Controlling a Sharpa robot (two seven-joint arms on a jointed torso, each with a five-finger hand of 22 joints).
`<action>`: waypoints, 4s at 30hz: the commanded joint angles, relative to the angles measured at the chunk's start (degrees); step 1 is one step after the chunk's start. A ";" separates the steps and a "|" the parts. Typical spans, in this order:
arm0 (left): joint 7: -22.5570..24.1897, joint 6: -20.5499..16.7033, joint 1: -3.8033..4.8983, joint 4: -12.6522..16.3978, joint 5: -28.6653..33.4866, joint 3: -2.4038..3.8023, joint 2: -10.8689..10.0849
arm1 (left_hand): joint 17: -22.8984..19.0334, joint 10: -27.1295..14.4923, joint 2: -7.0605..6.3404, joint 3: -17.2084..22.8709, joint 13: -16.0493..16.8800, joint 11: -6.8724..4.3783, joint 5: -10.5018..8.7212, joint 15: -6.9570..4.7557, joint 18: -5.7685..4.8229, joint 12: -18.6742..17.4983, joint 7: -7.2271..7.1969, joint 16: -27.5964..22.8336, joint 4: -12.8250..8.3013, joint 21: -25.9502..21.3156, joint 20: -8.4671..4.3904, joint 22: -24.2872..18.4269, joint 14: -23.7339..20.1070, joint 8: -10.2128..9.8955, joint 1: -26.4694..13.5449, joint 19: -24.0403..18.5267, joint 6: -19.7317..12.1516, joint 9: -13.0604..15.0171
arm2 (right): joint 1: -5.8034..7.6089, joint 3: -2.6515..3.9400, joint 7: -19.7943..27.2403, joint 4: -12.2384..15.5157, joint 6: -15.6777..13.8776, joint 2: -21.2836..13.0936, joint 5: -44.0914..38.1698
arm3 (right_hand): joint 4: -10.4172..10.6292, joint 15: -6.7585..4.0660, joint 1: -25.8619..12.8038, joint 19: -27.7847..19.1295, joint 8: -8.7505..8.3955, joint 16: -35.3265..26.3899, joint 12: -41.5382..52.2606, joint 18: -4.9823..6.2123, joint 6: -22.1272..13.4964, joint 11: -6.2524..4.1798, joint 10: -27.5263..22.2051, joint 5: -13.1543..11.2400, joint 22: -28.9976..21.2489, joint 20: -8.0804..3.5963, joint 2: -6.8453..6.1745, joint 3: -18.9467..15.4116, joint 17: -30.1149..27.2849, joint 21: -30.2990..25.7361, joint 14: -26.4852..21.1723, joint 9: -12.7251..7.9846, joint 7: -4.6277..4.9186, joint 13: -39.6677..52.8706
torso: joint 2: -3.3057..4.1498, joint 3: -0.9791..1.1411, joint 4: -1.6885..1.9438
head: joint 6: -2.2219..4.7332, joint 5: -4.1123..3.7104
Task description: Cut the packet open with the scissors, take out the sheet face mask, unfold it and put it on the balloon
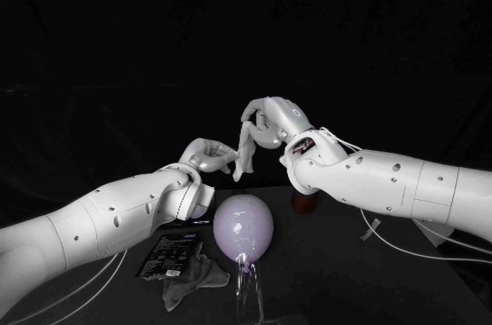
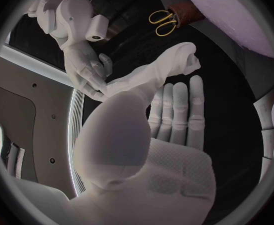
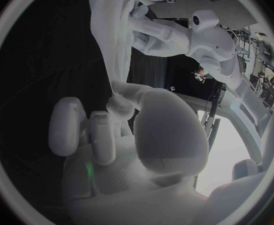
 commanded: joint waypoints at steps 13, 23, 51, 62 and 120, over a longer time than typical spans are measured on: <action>1.43 -1.30 0.06 -0.24 2.42 0.09 -1.10 | 0.77 0.30 2.49 6.32 -1.14 0.45 -0.13 0.21 0.03 -2.39 1.14 2.73 0.02 6.90 -1.59 5.10 1.49 -0.81 0.01 -2.26 -2.71 1.51 | 0.06 0.03 -0.67 -0.70 1.39 -1.21 -0.94 | -0.14 -0.57 0.04 0.53 0.18 0.26 0.17 -0.42 0.36 0.03 0.28 0.25 10.51 -0.05 0.72 0.10 14.13 0.37 5.74 0.03 0.06 0.08 | -0.01 -0.03 0.01 | -0.01 -0.25; 1.40 -0.84 0.06 -0.08 2.91 0.08 -2.02 | 1.60 1.67 2.37 8.28 -0.59 0.45 -0.16 0.23 0.10 -0.98 1.48 5.29 0.23 9.43 -1.63 6.94 2.78 -2.54 -1.12 -3.08 -3.41 1.39 | 0.06 -0.07 -1.11 -2.23 2.58 -1.39 -1.17 | -0.17 -0.56 -0.01 0.49 0.18 0.31 0.15 -0.40 0.39 0.03 0.28 0.25 10.49 -0.05 0.71 0.10 14.22 0.28 5.76 0.01 0.06 0.08 | 0.05 0.00 0.05 | -0.10 -0.18; 0.37 -0.20 0.28 -0.27 1.18 0.16 -3.10 | 5.92 5.00 -0.07 4.76 0.48 -1.57 -0.16 -1.58 0.23 1.65 -0.69 10.46 -0.84 12.78 -2.22 8.91 7.76 -0.34 -2.83 -2.28 -0.08 4.01 | 0.02 -0.22 -0.27 -1.77 7.05 -2.53 -0.05 | -0.20 -0.52 -0.23 0.33 0.14 0.20 -0.12 -0.32 0.41 0.06 0.20 0.21 10.38 -0.06 0.70 0.11 14.00 -0.11 5.71 -0.06 0.09 -0.11 | -0.02 -0.01 -0.05 | -0.37 -0.07; 1.81 1.19 2.79 0.90 -0.84 0.57 -4.83 | 6.42 4.95 0.12 5.05 0.60 -1.79 -0.15 -1.80 0.23 1.80 -0.76 10.82 -1.06 12.95 -2.30 9.01 7.95 -0.08 -2.44 -2.33 -0.12 4.50 | 0.03 -0.63 2.23 0.81 13.98 -4.75 4.85 | -0.12 -0.44 -0.65 -0.08 0.02 0.01 -0.67 -0.13 0.32 0.14 -0.05 0.17 10.13 -0.06 0.78 0.07 13.65 -1.09 5.62 -0.19 0.17 -0.50 | -0.14 0.06 -0.04 | -0.29 0.17; -2.90 14.49 9.73 19.72 -13.48 0.85 -19.15 | 14.26 4.78 -0.50 6.30 1.42 -2.03 -0.12 -2.11 0.23 3.02 -0.82 14.96 -1.51 15.20 -2.69 10.44 12.55 0.73 -2.45 -2.43 -0.41 7.03 | 1.60 -0.79 8.10 19.36 20.96 -17.63 23.14 | -0.21 -0.46 -1.17 -0.84 -0.27 -0.47 -2.39 0.13 -0.12 0.24 -0.95 0.15 9.72 0.10 1.06 -0.10 12.77 -2.63 5.36 -0.46 0.29 -1.72 | -1.93 0.02 -0.11 | 0.93 0.57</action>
